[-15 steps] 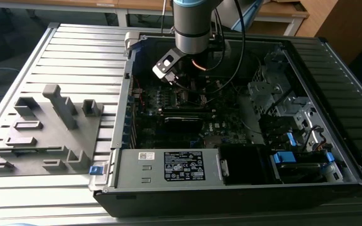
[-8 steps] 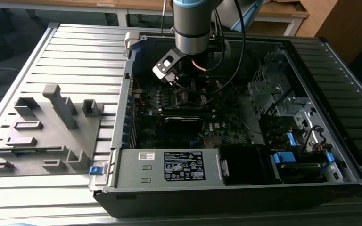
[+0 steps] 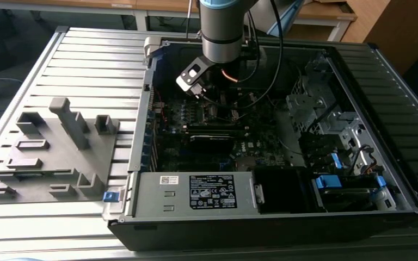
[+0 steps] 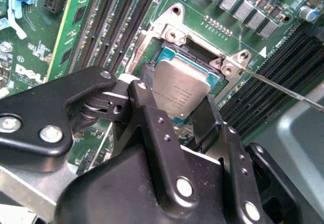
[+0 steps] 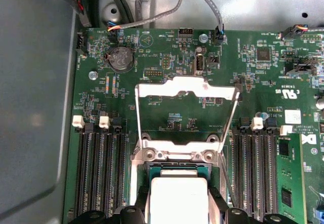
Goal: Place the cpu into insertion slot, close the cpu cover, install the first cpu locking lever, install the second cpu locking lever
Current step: 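Place the cpu into insertion slot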
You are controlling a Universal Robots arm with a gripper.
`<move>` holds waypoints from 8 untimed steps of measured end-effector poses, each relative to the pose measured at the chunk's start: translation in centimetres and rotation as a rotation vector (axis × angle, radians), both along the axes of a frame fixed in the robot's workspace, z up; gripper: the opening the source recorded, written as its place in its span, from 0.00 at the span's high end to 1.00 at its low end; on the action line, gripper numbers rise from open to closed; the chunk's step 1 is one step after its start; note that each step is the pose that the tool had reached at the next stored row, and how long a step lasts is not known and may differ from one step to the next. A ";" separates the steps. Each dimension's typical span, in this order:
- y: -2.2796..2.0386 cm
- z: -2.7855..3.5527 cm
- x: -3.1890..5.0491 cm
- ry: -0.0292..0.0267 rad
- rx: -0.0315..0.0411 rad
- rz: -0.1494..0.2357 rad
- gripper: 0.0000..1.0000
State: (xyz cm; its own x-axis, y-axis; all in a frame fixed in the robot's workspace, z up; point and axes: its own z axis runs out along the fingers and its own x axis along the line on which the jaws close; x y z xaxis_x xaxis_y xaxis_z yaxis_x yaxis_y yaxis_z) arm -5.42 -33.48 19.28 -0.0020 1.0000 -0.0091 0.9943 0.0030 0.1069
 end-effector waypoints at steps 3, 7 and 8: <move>0.00 -0.01 0.00 0.0001 -0.0002 0.000 0.46; 0.00 -0.02 0.00 0.0000 0.0000 0.000 0.46; 0.00 -0.02 0.00 -0.0001 0.0001 0.000 0.46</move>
State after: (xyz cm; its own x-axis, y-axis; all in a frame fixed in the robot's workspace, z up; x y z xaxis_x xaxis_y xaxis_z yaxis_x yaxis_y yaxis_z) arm -5.42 -33.48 19.25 -0.0020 1.0000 -0.0091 0.9943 0.0029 0.1070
